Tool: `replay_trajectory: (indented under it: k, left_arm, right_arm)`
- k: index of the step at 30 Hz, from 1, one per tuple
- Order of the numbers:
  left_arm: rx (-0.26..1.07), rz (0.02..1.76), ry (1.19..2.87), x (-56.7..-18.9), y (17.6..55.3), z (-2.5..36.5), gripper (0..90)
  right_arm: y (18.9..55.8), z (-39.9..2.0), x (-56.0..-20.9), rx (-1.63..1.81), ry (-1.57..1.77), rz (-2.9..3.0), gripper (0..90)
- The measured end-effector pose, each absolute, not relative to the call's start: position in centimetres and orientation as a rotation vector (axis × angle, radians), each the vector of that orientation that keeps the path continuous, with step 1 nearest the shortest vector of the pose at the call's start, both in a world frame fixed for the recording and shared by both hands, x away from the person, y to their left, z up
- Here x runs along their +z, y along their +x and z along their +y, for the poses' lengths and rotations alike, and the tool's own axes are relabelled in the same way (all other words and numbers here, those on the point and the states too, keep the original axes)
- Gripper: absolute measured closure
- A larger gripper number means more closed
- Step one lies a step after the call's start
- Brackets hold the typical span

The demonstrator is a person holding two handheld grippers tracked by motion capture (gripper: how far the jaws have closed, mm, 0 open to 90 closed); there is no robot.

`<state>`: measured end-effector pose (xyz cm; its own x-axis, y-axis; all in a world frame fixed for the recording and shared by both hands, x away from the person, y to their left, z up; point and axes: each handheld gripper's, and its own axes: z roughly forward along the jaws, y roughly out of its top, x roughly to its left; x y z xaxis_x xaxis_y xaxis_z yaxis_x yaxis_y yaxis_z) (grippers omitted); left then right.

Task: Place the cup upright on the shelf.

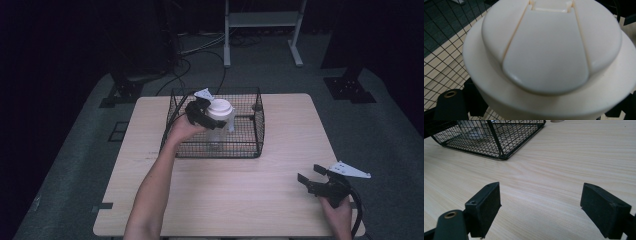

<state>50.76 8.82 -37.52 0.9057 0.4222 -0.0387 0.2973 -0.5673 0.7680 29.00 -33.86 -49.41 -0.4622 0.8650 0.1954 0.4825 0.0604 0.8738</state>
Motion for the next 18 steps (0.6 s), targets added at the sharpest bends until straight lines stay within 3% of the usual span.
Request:
replay_trajectory:
  k: [18]
  left_arm:
    - [0.185, 0.537, 2.195, -38.4, 50.0, 10.5, 15.1]
  right_arm:
    - [29.0, -33.8, -49.4, 1.369, 1.346, 1.964, 15.4]
